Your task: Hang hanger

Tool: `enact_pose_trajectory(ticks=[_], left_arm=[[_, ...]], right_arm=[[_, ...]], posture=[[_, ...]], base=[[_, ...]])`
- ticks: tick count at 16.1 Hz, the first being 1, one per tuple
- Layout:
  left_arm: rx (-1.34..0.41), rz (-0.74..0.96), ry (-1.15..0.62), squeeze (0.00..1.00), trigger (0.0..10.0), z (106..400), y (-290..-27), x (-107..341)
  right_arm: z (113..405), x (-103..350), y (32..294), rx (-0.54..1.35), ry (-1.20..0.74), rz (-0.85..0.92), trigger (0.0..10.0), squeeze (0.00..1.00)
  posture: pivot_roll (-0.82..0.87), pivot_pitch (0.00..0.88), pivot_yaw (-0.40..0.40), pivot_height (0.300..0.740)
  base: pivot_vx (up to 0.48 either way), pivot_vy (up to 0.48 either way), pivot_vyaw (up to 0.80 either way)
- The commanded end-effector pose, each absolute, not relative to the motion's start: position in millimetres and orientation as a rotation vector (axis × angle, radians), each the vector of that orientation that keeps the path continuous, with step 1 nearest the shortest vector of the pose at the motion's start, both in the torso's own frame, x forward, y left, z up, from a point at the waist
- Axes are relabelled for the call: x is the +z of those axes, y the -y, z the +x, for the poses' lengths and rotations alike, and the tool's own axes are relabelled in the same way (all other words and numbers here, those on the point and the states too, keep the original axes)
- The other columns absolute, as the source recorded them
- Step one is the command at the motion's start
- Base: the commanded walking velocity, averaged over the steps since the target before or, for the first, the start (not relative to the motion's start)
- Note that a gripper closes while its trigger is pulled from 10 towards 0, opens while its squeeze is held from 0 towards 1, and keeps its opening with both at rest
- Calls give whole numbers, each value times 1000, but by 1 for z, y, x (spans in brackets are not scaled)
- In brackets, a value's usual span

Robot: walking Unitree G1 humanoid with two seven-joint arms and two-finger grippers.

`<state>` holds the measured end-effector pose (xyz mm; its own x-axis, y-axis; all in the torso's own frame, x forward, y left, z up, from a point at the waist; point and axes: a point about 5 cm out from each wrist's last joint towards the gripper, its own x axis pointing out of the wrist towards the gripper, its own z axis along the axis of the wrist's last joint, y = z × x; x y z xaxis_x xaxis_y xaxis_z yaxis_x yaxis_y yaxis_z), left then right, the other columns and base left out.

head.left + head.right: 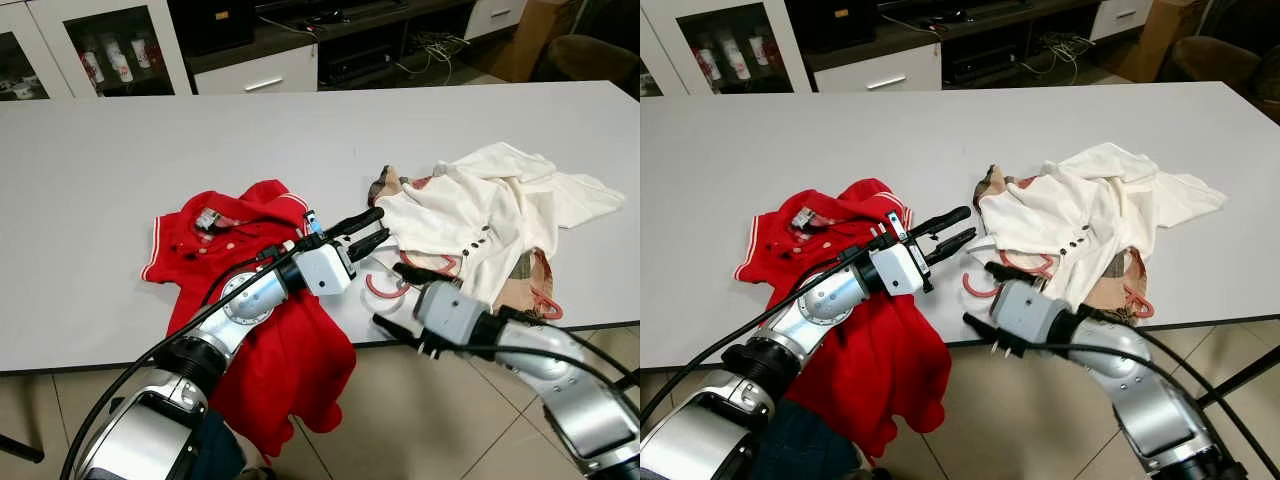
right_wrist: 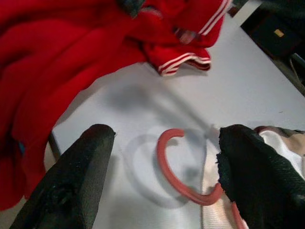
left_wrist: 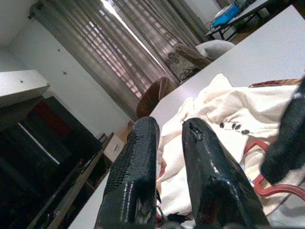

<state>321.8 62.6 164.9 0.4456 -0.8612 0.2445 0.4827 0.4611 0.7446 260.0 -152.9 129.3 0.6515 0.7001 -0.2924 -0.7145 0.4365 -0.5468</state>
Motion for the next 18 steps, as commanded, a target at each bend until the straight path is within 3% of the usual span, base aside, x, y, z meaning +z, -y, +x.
enact_pose_trajectory(ticks=[1, 9, 10, 11, 12, 13, 14, 17, 18], left_arm=[[-914, 655, 681, 0, 10000, 321, -62, 167], [-913, 658, 681, 0, 10000, 321, -63, 167], [-913, 658, 681, 0, 10000, 321, -63, 167], [-913, 659, 682, 0, 10000, 321, -63, 167], [-913, 659, 682, 0, 10000, 321, -63, 167], [-913, 659, 683, 0, 10000, 321, -63, 167], [-913, 659, 684, 0, 10000, 321, -63, 167], [-912, 659, 686, 0, 10000, 321, -63, 168], [-911, 659, 688, 0, 10000, 321, -63, 168]], right_arm=[[259, 127, 150, 891, -24, -706, 10000, 0], [288, 107, 156, 682, -79, -896, 10000, 0], [291, 107, 156, 661, -73, -909, 9647, 0], [293, 107, 156, 646, -72, -925, 8549, 0], [295, 107, 156, 638, -71, -934, 8275, 0], [296, 107, 156, 628, -66, -942, 5922, 0], [297, 107, 156, 622, -62, -950, 4588, 0], [301, 106, 155, 606, -50, -994, 1882, 0], [303, 106, 154, 590, -43, -1015, 0, 0]], posture=[[6, 104, 41, 740], [19, 107, 42, 740], [19, 107, 42, 740], [20, 107, 42, 740], [21, 107, 42, 740], [21, 107, 42, 740], [21, 107, 42, 740], [21, 107, 41, 740], [20, 108, 42, 740]], base=[[0, 0, 0], [0, 0, 0], [0, 0, 0], [0, 0, 0], [0, 0, 0], [0, 0, 0], [0, 0, 0], [0, 0, 0], [0, 0, 0]])
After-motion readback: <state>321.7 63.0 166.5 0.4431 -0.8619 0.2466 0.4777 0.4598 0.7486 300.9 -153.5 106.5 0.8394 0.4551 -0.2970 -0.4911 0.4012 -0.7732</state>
